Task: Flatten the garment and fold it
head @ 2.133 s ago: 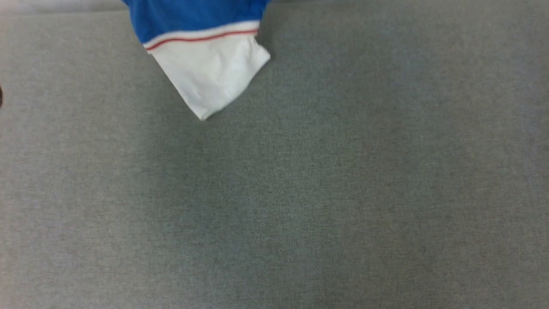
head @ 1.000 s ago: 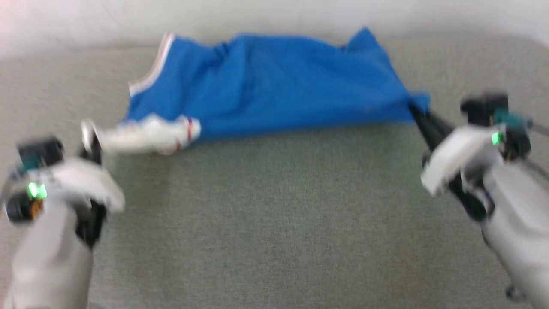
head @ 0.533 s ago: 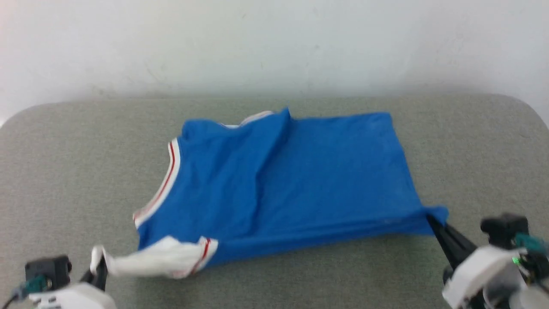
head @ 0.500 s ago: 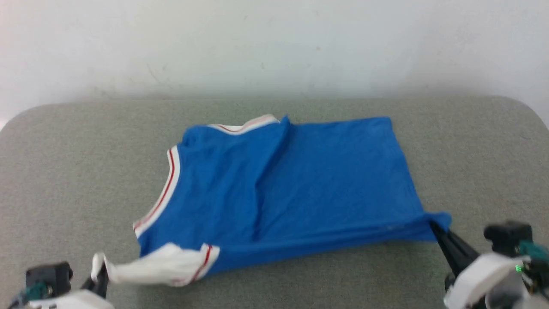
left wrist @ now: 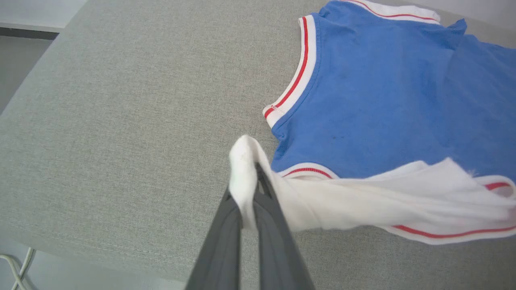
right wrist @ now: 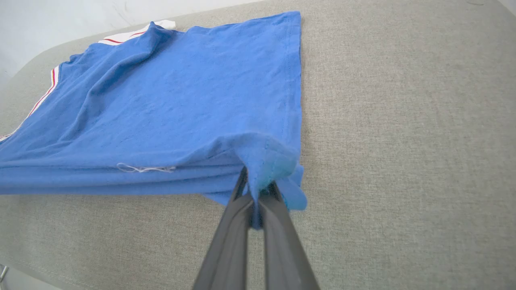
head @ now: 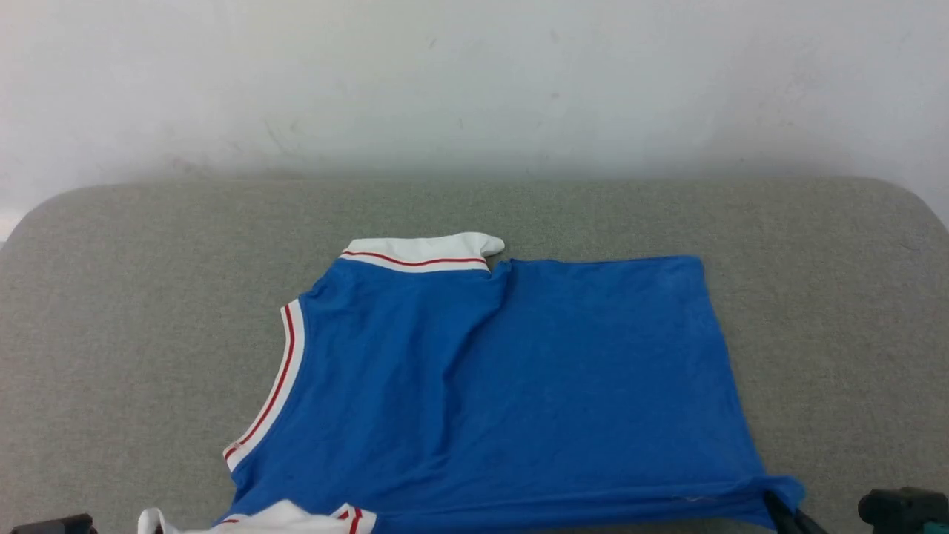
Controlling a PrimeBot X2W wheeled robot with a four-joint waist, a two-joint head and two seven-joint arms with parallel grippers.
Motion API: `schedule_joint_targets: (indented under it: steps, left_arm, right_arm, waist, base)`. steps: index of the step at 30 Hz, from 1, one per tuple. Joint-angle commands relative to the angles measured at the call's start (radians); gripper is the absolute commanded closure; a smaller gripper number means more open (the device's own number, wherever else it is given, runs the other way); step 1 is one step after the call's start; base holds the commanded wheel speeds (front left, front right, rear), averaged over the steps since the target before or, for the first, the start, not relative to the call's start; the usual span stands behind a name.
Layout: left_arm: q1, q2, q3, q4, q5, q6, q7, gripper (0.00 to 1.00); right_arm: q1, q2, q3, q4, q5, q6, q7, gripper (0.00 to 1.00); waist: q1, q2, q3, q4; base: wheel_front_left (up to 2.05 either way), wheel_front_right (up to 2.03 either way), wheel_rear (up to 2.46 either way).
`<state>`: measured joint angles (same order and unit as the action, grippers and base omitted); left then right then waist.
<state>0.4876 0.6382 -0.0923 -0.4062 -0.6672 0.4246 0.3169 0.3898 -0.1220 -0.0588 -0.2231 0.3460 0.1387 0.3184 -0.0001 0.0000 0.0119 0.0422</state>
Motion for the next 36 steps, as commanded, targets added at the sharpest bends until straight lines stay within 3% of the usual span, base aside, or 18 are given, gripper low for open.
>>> schedule_joint_targets:
  steps: [1,6,15,25,26,27,28,29,30,31,36]
  left_arm:
    - [-0.012,0.014,0.018,-0.001,0.002,0.012,-0.005,1.0]
    - [-0.166,-0.009,-0.02,0.051,-0.001,-0.038,-0.029,1.0]
    - [-0.468,-0.066,-0.088,0.26,0.018,-0.143,-0.113,1.0]
    - [-0.642,-0.16,-0.153,0.528,-0.012,-0.233,-0.156,1.0]
    - [-0.653,-0.167,-0.158,0.553,-0.015,-0.242,-0.161,1.0]
    - [-0.662,-0.173,-0.164,0.574,-0.018,-0.258,-0.168,0.79]
    - [-0.662,-0.173,-0.164,0.574,-0.018,-0.258,-0.168,0.79]
    - [-0.671,-0.18,-0.167,0.593,-0.025,-0.275,-0.177,0.53]
    - [-0.677,-0.185,-0.169,0.612,-0.033,-0.288,-0.183,0.05]
    - [-0.681,-0.188,-0.17,0.63,-0.036,-0.298,-0.189,0.0]
    - [-0.69,-0.191,-0.151,0.674,-0.046,-0.313,-0.239,0.0]
  right_arm:
    - [-0.012,-0.005,-0.017,-0.01,-0.014,-0.008,0.008,1.0]
    - [-0.123,-0.011,0.006,0.048,-0.025,-0.008,0.021,1.0]
    - [-0.354,-0.033,0.054,0.261,0.002,-0.008,0.007,1.0]
    - [-0.492,-0.046,0.108,0.485,-0.011,-0.008,-0.051,1.0]
    - [-0.499,-0.044,0.115,0.502,-0.014,-0.008,-0.06,0.8]
    - [-0.505,-0.043,0.122,0.515,-0.015,-0.008,-0.069,0.56]
    - [-0.505,-0.043,0.122,0.515,-0.015,-0.008,-0.069,0.56]
    - [-0.511,-0.044,0.129,0.527,-0.019,-0.008,-0.08,0.0]
    - [-0.515,-0.044,0.136,0.539,-0.02,-0.008,-0.089,0.0]
    - [-0.518,-0.045,0.148,0.547,-0.016,-0.008,-0.099,0.0]
    - [-0.502,-0.047,0.161,0.543,-0.011,-0.008,-0.215,0.0]
  waist:
    - [0.0001,0.0,0.019,-0.005]
    - [0.0001,0.0,0.056,-0.006]
    - [0.0001,0.0,0.135,-0.012]
    - [0.0001,0.0,0.192,-0.01]
    - [0.0001,0.0,0.193,-0.011]
    - [0.0001,0.0,0.193,-0.012]
    - [0.0001,0.0,0.193,-0.012]
    - [0.0001,0.0,0.192,-0.013]
    - [0.0001,0.0,0.19,-0.015]
    - [0.0001,0.0,0.186,-0.017]
    - [0.0001,0.0,0.148,-0.017]
  base:
    - [0.0,0.0,0.0]
    - [0.0,0.0,0.0]
    - [0.0,0.0,0.0]
    - [0.0,0.0,0.0]
    - [0.0,0.0,0.0]
    - [0.0,0.0,0.0]
    - [0.0,0.0,0.0]
    - [0.0,0.0,0.0]
    - [0.0,0.0,0.0]
    - [0.0,0.0,0.0]
    - [0.0,0.0,0.0]
